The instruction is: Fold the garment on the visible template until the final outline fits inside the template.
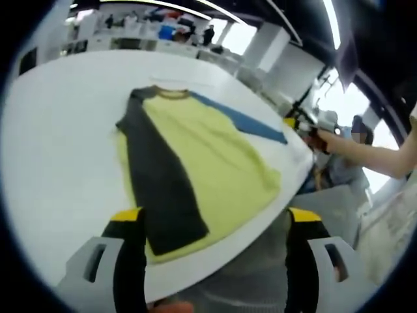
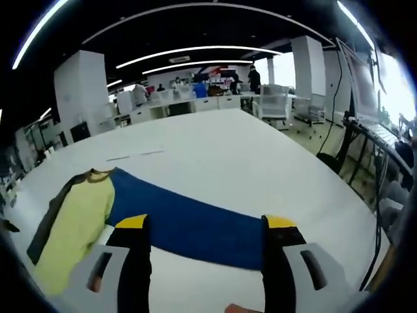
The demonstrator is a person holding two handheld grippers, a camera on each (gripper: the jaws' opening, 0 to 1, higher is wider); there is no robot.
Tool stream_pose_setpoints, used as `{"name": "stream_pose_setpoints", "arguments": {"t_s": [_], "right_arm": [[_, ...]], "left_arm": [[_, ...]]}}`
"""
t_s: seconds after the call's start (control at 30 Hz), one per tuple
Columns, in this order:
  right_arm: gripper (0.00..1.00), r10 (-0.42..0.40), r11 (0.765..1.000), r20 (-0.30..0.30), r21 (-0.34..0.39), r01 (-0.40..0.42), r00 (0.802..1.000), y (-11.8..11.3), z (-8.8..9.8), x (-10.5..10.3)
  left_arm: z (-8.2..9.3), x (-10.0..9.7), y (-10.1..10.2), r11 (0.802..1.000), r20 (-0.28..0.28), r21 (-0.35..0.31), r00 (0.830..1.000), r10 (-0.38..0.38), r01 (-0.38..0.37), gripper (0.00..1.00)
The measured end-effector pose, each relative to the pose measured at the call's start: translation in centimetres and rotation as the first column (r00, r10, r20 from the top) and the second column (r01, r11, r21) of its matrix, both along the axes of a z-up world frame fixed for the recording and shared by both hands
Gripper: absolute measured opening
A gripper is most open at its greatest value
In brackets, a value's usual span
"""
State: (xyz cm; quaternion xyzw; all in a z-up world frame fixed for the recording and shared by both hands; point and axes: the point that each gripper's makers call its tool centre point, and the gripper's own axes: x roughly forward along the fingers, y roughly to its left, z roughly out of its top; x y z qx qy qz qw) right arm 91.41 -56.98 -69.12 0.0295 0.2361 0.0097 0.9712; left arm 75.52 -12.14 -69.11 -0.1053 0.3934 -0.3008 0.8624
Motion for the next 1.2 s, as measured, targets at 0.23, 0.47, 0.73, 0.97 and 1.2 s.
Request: {"name": "stream_pose_setpoints", "arguments": {"t_s": [0.23, 0.47, 0.73, 0.97, 1.2], "right_arm": [[0.69, 0.052, 0.999, -0.004, 0.001, -0.052, 0.999, 2.7, 1.0, -1.0], [0.68, 0.078, 0.997, -0.002, -0.007, -0.078, 0.997, 3.9, 1.7, -1.6], [0.67, 0.116, 0.993, 0.005, 0.027, -0.116, 0.993, 6.3, 2.3, -2.3], [0.67, 0.171, 0.984, 0.001, 0.043, -0.171, 0.985, 8.8, 2.3, -3.9], [0.67, 0.188, 0.981, -0.003, 0.041, -0.187, 0.982, 8.8, 2.4, -4.3]], "left_arm": [[0.0, -0.4, -0.2, 1.000, 0.005, -0.009, 1.000, 0.002, -0.002, 0.85], [0.2, -0.5, 0.5, 1.000, 0.012, -0.010, 1.000, 0.015, -0.015, 0.85], [0.4, -0.4, 1.3, 0.999, 0.019, -0.014, 0.999, 0.036, -0.036, 0.85], [0.4, -0.5, 1.2, 0.999, 0.022, -0.027, 0.999, 0.047, -0.046, 0.84], [0.1, -1.0, 1.4, 0.999, 0.017, -0.025, 0.999, 0.043, -0.042, 0.84]]}}
